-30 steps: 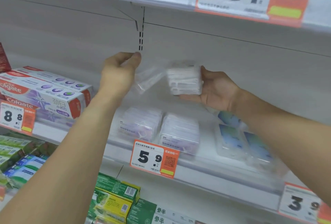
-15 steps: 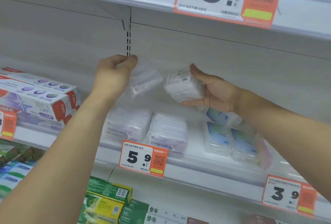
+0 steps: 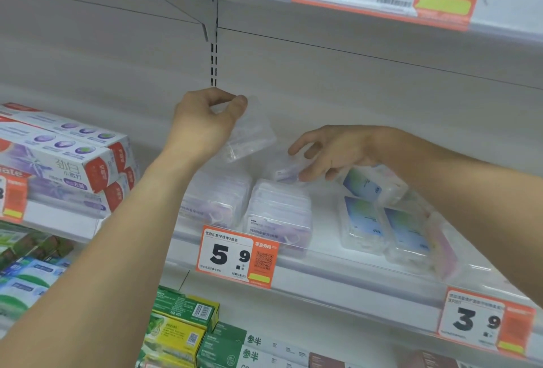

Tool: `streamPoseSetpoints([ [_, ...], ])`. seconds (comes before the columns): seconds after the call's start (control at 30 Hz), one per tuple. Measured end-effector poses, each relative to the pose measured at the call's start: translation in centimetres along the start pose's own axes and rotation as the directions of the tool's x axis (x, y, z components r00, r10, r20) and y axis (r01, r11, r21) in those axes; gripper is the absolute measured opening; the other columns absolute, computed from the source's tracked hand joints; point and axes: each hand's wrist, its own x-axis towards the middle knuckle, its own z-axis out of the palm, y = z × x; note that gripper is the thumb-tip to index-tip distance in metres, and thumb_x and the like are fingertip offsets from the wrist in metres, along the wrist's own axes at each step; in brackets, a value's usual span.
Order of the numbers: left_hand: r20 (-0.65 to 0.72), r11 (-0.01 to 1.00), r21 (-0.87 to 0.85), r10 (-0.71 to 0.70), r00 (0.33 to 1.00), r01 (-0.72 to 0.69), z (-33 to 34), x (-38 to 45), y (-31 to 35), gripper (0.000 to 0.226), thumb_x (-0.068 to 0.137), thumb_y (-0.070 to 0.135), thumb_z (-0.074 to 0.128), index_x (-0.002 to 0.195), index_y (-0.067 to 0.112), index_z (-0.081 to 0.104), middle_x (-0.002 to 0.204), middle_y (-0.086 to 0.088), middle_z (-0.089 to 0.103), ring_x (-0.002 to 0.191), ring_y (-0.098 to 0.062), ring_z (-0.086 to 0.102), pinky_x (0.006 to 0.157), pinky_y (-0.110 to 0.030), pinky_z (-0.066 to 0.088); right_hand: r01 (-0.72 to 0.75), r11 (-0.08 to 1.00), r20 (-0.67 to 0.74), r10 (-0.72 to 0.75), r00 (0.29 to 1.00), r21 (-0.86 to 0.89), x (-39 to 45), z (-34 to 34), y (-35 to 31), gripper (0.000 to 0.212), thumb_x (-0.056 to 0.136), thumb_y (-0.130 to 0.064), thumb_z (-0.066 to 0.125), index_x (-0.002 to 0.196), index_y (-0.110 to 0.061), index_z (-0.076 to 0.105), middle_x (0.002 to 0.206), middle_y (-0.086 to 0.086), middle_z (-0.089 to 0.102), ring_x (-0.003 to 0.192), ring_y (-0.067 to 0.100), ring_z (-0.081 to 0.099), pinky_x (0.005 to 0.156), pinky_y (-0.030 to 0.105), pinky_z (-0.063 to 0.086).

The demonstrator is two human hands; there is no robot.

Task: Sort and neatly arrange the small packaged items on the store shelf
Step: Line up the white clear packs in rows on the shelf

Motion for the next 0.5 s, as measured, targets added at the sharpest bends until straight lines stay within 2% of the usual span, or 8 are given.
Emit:
streamPoseSetpoints([
  [0.07,-0.011,1.000,0.012,-0.006,1.000,0.006,-0.1,0.0,0.0,0.020,0.087,0.044,0.063,0.091,0.027,0.072,0.093,0.012,0.069,0.101,-0.012,0.063,0.091,-0.028,0.049,0.119,0.965,-0.064,-0.138,0.988,-0.234,1.0,0.4,0.4,0.060,0.070,-0.021,0.088,0.121,-0.031,0.058,0.139,-0.002,0.045,0.121,0.020,0.052,0.094,0.030,0.048],
  [0.1,-0.018,1.000,0.018,-0.007,1.000,0.007,-0.1,0.0,0.1,0.020,0.087,0.044,0.063,0.091,0.027,0.072,0.093,0.011,0.070,0.101,-0.012,0.064,0.090,-0.028,0.049,0.179,0.949,-0.082,-0.206,0.975,-0.259,1.6,0.8,0.7,0.061,0.068,-0.021,0.089,0.119,-0.031,0.057,0.142,-0.004,0.044,0.125,0.019,0.049,0.096,0.028,0.046],
  [0.13,-0.025,1.000,0.024,-0.004,1.000,0.005,-0.2,0.0,0.1,0.020,0.087,0.043,0.063,0.092,0.026,0.072,0.093,0.010,0.070,0.099,-0.012,0.064,0.089,-0.027,0.049,0.230,0.945,-0.089,-0.256,0.962,-0.230,2.2,1.3,1.1,0.061,0.068,-0.022,0.089,0.118,-0.032,0.056,0.142,-0.006,0.044,0.122,0.016,0.050,0.094,0.024,0.046],
  [0.2,-0.034,0.999,0.037,-0.002,0.999,0.003,-0.3,0.0,0.2,0.021,0.088,0.043,0.062,0.094,0.025,0.072,0.093,0.010,0.070,0.097,-0.011,0.062,0.085,-0.024,0.047,0.287,0.950,-0.122,-0.301,0.946,-0.120,3.2,1.9,1.7,0.056,0.074,-0.026,0.086,0.120,-0.033,0.056,0.137,-0.009,0.047,0.099,0.006,0.058,0.079,0.013,0.048],
  [0.23,-0.034,0.999,0.038,-0.004,0.999,0.005,-0.3,0.0,0.2,0.023,0.088,0.043,0.062,0.095,0.024,0.072,0.094,0.010,0.070,0.097,-0.011,0.062,0.084,-0.024,0.046,0.289,0.955,-0.154,-0.297,0.942,-0.067,3.7,1.9,1.9,0.053,0.077,-0.030,0.084,0.122,-0.033,0.058,0.136,-0.008,0.049,0.089,0.005,0.060,0.075,0.014,0.051],
  [0.33,-0.032,1.000,0.014,-0.019,0.999,0.019,-0.8,0.2,-0.1,0.029,0.087,0.046,0.061,0.099,0.022,0.073,0.102,0.007,0.071,0.103,-0.013,0.063,0.091,-0.026,0.048,0.242,0.970,-0.217,-0.233,0.948,0.018,4.4,1.3,2.4,0.040,0.087,-0.041,0.072,0.122,-0.023,0.066,0.126,0.006,0.061,0.089,0.018,0.068,0.072,0.031,0.061],
  [0.43,-0.024,0.999,-0.005,-0.033,0.999,0.033,-1.1,0.4,-0.4,0.035,0.085,0.049,0.061,0.102,0.021,0.073,0.106,0.004,0.072,0.108,-0.016,0.064,0.099,-0.034,0.048,0.207,0.978,-0.239,-0.192,0.952,0.036,3.5,0.8,2.4,0.035,0.094,-0.045,0.059,0.110,-0.017,0.071,0.112,0.013,0.070,0.080,0.018,0.067,0.070,0.027,0.059],
  [0.5,-0.031,0.999,0.003,-0.044,0.999,0.044,-1.2,0.4,-0.5,0.034,0.086,0.047,0.060,0.101,0.020,0.073,0.104,0.003,0.072,0.106,-0.016,0.064,0.099,-0.034,0.048,0.215,0.976,-0.233,-0.199,0.952,0.047,2.6,0.9,2.4,0.037,0.088,-0.047,0.067,0.113,-0.020,0.071,0.114,0.006,0.069,0.077,0.016,0.067,0.069,0.026,0.058],
])
